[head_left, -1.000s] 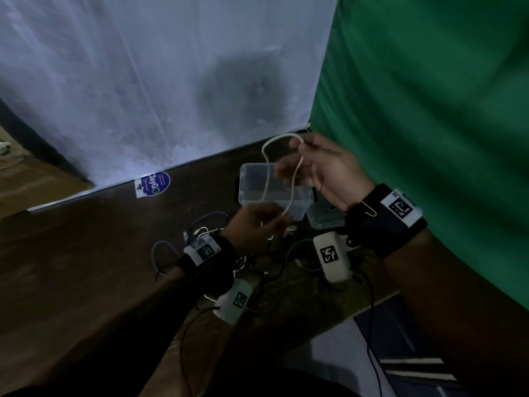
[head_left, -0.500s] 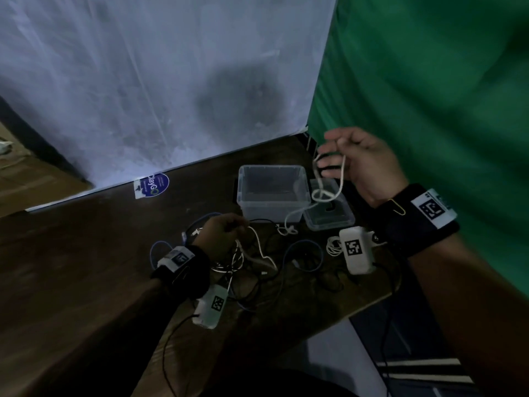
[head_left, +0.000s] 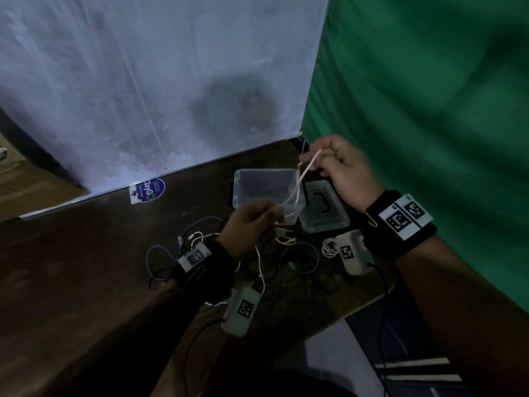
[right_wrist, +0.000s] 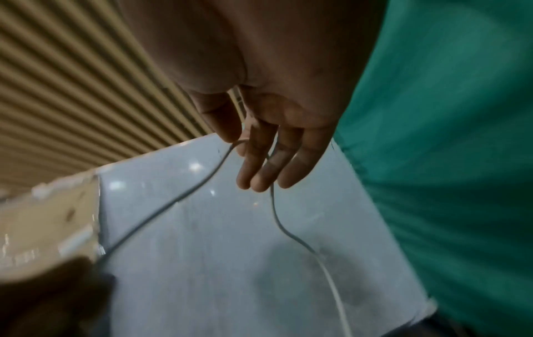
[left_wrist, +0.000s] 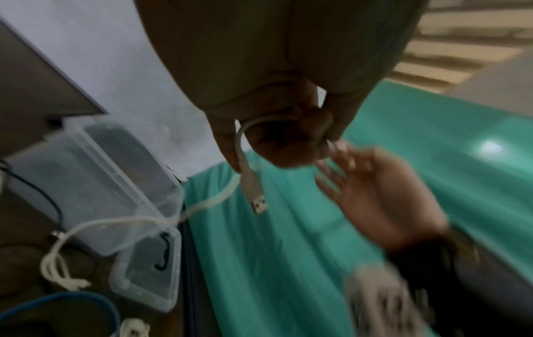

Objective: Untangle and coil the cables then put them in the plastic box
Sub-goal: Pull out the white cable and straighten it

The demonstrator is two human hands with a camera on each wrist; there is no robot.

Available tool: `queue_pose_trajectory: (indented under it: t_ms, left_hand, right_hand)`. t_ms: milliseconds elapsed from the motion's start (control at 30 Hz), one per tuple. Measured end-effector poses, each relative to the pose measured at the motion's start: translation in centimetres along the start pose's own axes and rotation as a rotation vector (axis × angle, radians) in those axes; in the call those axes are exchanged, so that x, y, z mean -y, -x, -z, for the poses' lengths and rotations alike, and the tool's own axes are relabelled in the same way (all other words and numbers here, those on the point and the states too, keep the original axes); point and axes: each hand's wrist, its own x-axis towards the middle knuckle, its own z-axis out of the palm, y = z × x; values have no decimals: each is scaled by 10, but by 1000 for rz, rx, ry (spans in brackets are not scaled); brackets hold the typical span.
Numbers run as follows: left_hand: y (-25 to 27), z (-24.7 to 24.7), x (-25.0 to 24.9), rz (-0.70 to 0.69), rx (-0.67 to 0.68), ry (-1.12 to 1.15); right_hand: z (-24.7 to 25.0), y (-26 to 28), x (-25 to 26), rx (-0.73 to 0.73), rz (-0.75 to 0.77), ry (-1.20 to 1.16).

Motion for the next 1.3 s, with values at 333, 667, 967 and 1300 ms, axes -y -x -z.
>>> queue_pose_trajectory:
  t_ms: [333,667,967,1300]
  left_hand:
    - [-11,27,-26,-190,-26,-413]
    - [-12,25,-28,162,-9,-98]
    - [-12,21,-53,160,381,631]
    - [-27,34,-30,27,-3,494]
  right_hand:
    - [-7,25,-27,340,89,422]
    - [-20,24,-15,140,94,153]
    - [-51,29,-50,59,-50,101]
    - [-81,74,-39,419,13,256]
